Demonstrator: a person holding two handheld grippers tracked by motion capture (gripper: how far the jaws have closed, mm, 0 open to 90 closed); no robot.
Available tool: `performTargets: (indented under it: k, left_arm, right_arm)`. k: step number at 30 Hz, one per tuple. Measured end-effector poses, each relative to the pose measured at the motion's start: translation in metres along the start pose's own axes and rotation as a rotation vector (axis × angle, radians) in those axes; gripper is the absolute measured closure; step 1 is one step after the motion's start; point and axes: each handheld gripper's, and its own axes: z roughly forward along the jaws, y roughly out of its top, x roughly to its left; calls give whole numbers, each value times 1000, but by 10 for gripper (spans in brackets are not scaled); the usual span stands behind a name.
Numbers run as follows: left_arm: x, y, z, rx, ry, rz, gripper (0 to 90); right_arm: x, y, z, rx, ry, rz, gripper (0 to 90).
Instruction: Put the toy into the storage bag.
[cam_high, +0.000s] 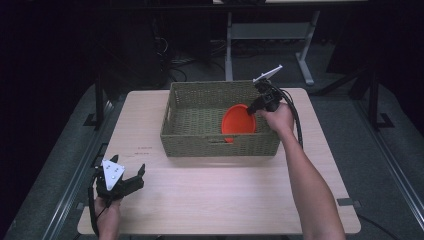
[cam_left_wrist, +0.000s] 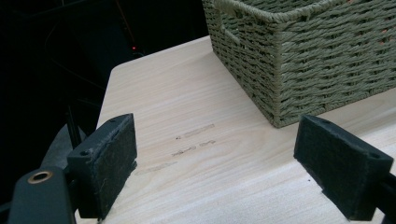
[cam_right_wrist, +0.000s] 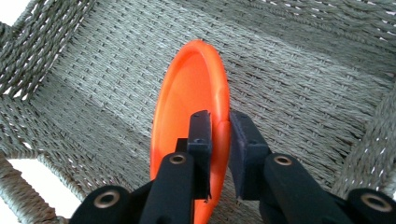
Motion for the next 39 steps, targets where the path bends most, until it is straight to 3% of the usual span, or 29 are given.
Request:
performTargets:
  k: [21, 28, 34, 39]
  left_arm:
    - [0, -1, 1, 3, -7, 5, 127]
    - [0, -1, 0, 5, -10, 4, 127]
    - [-2, 0, 1, 6, -15, 11, 127]
    - [-2, -1, 1, 11, -17, 7, 127]
  right_arm:
    - [-4, -6, -3, 6, -13, 7, 721]
    - [-8, -10, -8, 5, -40, 11, 686]
    - [-7, -14, -17, -16, -18, 3, 649]
    - [-7, -18, -22, -34, 35, 3, 579]
